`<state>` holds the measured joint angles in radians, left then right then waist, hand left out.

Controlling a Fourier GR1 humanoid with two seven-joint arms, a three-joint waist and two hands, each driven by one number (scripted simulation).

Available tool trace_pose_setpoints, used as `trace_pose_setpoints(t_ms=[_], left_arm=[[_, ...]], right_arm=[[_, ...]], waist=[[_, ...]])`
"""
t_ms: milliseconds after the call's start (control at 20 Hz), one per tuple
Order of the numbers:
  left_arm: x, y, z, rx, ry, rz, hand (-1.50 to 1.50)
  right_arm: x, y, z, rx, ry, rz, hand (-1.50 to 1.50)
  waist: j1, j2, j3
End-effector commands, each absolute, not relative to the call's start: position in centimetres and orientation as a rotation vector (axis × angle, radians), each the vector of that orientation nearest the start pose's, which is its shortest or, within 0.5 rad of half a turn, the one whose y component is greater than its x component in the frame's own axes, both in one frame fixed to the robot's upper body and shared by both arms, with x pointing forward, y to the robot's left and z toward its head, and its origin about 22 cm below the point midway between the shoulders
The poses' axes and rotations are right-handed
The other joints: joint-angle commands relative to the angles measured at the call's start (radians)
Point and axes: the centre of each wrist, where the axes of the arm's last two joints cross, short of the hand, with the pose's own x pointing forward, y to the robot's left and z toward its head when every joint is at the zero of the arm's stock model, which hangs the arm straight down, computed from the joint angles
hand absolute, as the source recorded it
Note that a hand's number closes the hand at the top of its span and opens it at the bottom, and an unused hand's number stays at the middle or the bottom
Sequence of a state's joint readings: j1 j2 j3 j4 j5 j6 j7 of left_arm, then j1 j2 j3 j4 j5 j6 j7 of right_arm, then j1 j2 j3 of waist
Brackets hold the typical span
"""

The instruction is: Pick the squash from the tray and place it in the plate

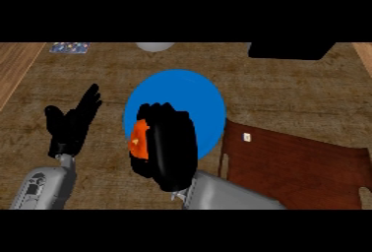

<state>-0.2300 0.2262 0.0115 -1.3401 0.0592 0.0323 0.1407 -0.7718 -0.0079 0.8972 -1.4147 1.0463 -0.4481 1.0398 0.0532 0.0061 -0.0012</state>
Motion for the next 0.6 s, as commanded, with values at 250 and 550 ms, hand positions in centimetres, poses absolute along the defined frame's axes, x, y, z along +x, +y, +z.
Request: trace_pose_setpoints(t_ms=[250, 550], left_arm=[[29.3, 28.0, 3.9, 0.157, -1.425, -0.126, 0.0], [28.8, 28.1, 1.2, 0.153, -1.405, -0.113, 0.0]], right_arm=[[30.1, 2.4, 8.7, -0.979, -1.617, 0.728, 1.5], [32.5, -0.1, 6.6, -0.738, -1.453, 0.691, 1.5]], waist=[[-0.02, -0.004, 0.001], [-0.015, 0.005, 0.002]])
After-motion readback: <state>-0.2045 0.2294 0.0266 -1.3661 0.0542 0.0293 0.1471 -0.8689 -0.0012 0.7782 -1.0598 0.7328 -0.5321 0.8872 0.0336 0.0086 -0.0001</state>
